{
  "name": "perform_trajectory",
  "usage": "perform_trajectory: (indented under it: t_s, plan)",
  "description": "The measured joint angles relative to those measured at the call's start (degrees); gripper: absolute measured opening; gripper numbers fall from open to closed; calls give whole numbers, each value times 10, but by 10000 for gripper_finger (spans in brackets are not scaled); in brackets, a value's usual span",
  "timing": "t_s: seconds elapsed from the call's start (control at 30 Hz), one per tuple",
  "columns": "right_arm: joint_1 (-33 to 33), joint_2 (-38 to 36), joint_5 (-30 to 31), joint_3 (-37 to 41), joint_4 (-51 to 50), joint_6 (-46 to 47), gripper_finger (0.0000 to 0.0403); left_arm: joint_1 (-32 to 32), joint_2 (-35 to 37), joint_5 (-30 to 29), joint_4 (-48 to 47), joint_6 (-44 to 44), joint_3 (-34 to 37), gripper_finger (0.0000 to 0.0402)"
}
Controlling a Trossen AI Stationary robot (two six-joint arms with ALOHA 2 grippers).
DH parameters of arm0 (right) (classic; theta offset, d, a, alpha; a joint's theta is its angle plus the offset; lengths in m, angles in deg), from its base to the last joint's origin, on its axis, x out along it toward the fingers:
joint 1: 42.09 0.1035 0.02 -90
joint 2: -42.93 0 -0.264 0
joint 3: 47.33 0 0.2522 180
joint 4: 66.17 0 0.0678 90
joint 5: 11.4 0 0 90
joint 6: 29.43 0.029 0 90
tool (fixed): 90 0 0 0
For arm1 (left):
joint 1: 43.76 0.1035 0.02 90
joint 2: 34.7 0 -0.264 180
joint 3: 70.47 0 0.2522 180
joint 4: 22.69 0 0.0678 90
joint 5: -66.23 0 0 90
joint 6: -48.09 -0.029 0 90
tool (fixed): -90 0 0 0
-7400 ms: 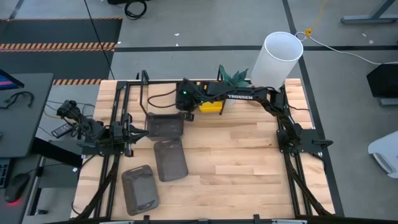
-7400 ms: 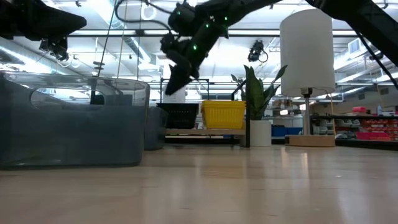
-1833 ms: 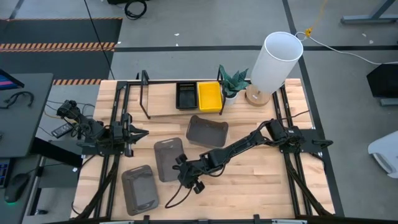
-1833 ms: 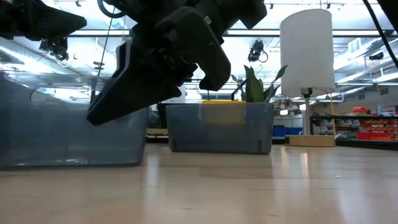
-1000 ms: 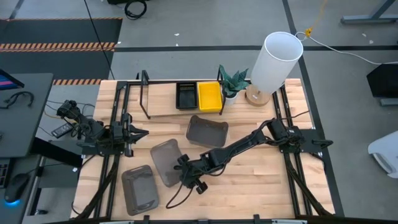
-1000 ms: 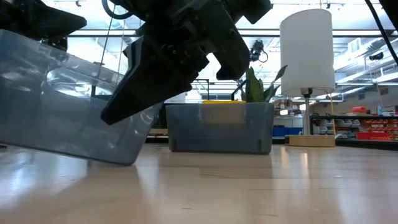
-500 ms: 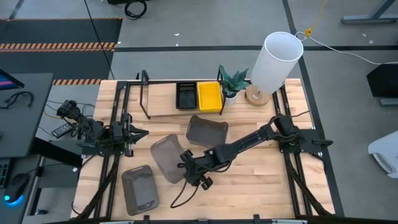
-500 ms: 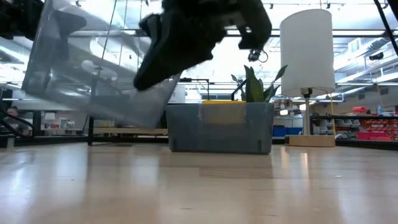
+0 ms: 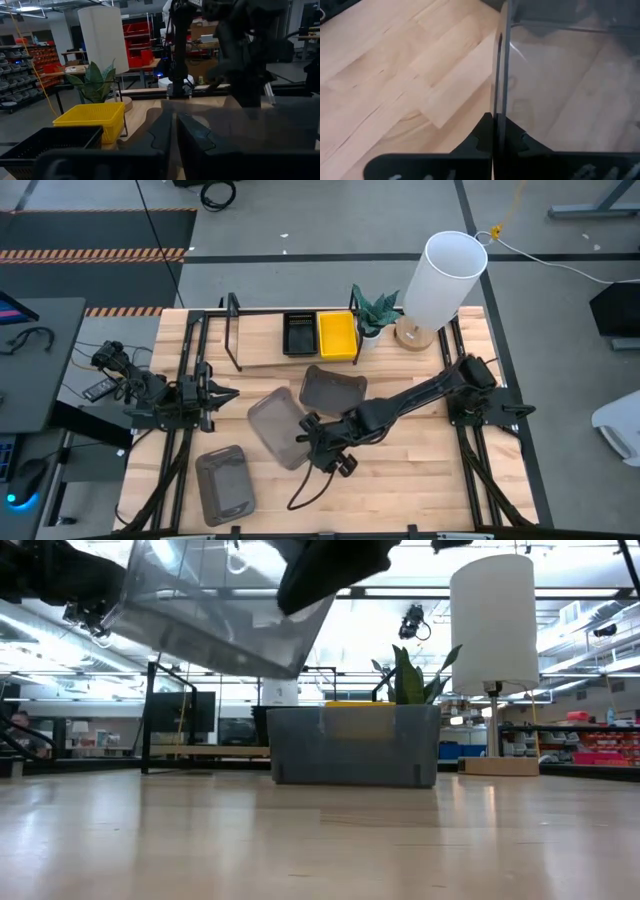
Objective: Stack baskets on shelf by color
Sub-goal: Stack the middle black bin on top of the top black bin
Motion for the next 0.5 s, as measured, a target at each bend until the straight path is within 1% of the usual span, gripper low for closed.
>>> perform_trajectory:
  t_s: [0.07, 0.17, 0.3, 0.5]
  plan:
    - [0, -9, 0, 0, -11, -1, 7, 0, 0, 0, 0, 0, 0, 33]
    - [0, -25, 3, 0, -34, -27, 7, 0, 0, 0, 0, 0, 0, 29]
    - [0, -43, 38, 0, -74, -55, 9, 0, 0, 0, 0, 0, 0, 30]
    - [-13, -62, 70, 0, -156, -85, 9, 0, 0, 0, 0, 0, 0, 38]
